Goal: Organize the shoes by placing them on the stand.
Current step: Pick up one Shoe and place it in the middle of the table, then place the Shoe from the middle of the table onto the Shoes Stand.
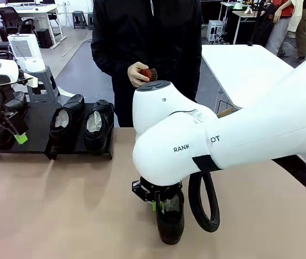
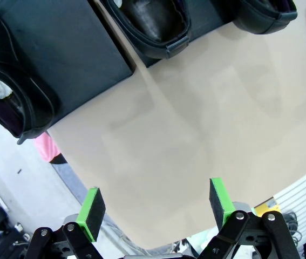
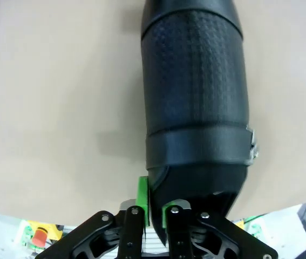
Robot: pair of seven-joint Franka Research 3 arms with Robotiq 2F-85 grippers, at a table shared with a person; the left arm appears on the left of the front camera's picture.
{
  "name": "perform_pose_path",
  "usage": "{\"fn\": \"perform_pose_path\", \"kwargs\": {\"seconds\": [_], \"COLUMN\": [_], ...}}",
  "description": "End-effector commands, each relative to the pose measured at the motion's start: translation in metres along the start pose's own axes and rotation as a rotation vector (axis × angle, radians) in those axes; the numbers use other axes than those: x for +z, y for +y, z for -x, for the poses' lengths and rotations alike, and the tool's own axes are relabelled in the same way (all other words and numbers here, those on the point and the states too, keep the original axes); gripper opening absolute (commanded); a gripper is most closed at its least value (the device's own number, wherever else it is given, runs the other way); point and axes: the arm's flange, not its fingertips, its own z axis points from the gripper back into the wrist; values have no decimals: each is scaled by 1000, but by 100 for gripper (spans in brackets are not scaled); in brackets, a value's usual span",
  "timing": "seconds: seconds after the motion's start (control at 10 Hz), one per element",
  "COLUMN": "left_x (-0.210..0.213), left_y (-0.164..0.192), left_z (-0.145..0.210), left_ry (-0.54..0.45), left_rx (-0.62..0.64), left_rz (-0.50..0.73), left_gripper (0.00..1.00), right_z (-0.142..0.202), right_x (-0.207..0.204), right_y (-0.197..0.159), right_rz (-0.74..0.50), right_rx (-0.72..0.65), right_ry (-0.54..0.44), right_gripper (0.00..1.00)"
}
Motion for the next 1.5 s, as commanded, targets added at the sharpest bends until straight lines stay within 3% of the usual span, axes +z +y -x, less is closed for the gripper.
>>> {"fn": "perform_pose_path", "kwargs": {"seconds": [0.0,0.2,0.3,0.7,0.8,1.4], "left_x": [1,1,1,1,1,1], "left_y": [0,0,0,0,0,0], "left_z": [3,3,3,3,3,3], "left_ry": [-3,-3,-3,-3,-3,-3], "left_rx": [2,2,2,2,2,2], "left_rz": [5,5,5,5,5,5], "left_gripper": [100,100,100,100,100,100], "right_z": [-4,1,5,22,9,9], "right_x": [2,9,18,35,36,36], "right_y": [3,-3,-8,-17,-7,-7], "right_rz": [0,-19,-28,-49,-37,-37], "right_rx": [39,31,24,92,20,20], "right_ry": [-9,-28,-41,-3,-49,-49], "right_gripper": [58,96,100,100,100,100]}}
